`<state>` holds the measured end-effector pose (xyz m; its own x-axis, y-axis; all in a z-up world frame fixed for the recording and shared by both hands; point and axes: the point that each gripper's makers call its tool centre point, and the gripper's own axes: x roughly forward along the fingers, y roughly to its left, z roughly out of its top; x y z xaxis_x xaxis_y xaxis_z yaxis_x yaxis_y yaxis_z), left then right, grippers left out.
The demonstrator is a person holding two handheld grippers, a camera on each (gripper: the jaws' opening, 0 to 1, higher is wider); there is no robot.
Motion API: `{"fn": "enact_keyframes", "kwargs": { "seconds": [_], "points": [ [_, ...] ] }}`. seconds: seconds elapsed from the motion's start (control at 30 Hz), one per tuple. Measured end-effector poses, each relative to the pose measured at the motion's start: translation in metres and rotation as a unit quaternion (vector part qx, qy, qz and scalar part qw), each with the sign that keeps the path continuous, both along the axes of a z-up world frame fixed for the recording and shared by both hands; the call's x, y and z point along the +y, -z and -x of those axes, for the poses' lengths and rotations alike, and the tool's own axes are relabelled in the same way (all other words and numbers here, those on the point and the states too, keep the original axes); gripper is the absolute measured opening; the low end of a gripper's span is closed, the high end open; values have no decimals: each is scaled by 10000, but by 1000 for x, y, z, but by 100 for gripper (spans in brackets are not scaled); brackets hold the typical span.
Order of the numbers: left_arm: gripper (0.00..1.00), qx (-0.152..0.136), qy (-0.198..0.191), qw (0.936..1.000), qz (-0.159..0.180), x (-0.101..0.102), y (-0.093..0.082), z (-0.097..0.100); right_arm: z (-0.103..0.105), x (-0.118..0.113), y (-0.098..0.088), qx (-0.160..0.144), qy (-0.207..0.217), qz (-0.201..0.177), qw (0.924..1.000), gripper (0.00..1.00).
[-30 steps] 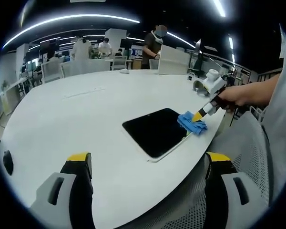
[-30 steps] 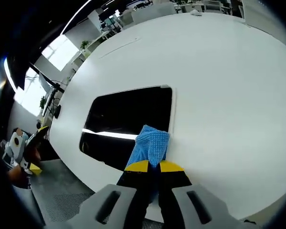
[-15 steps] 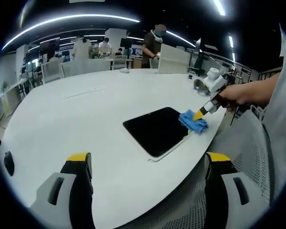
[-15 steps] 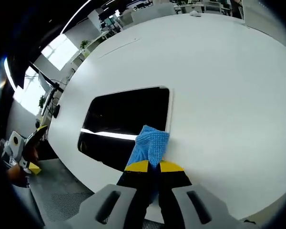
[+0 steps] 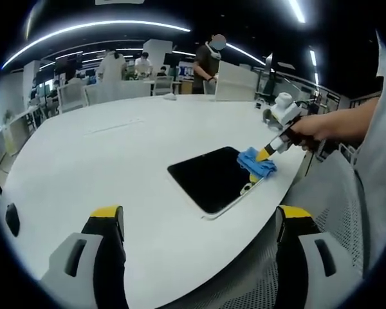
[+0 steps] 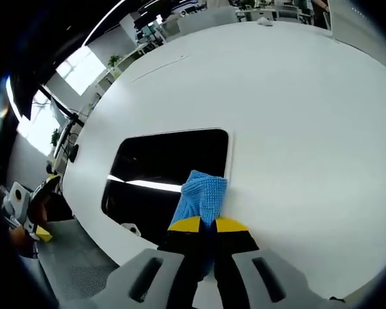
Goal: Wipe the mirror surface with the cleaning cloth until all visible marks leave the cleaned area.
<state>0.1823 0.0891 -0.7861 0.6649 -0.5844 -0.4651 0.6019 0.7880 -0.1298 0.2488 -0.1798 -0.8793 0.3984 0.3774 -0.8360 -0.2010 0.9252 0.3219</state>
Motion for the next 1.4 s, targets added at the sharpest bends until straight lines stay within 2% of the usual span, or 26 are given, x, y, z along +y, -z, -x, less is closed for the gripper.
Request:
{"fn": "enact_keyframes", "kwargs": {
  "seconds": [0.73, 1.13, 1.4],
  "points": [
    [97, 19, 1, 10000, -17, -1, 0, -1, -50, 0, -3, -134, -218, 256, 9993, 1],
    [97, 42, -7, 10000, -32, -1, 1, -1, -82, -4, 1, -236, -289, 348, 9987, 0],
    [97, 25, -37, 10000, -42, 0, 0, -2, -94, -5, 3, -277, -283, 396, 9984, 0]
  ]
}}
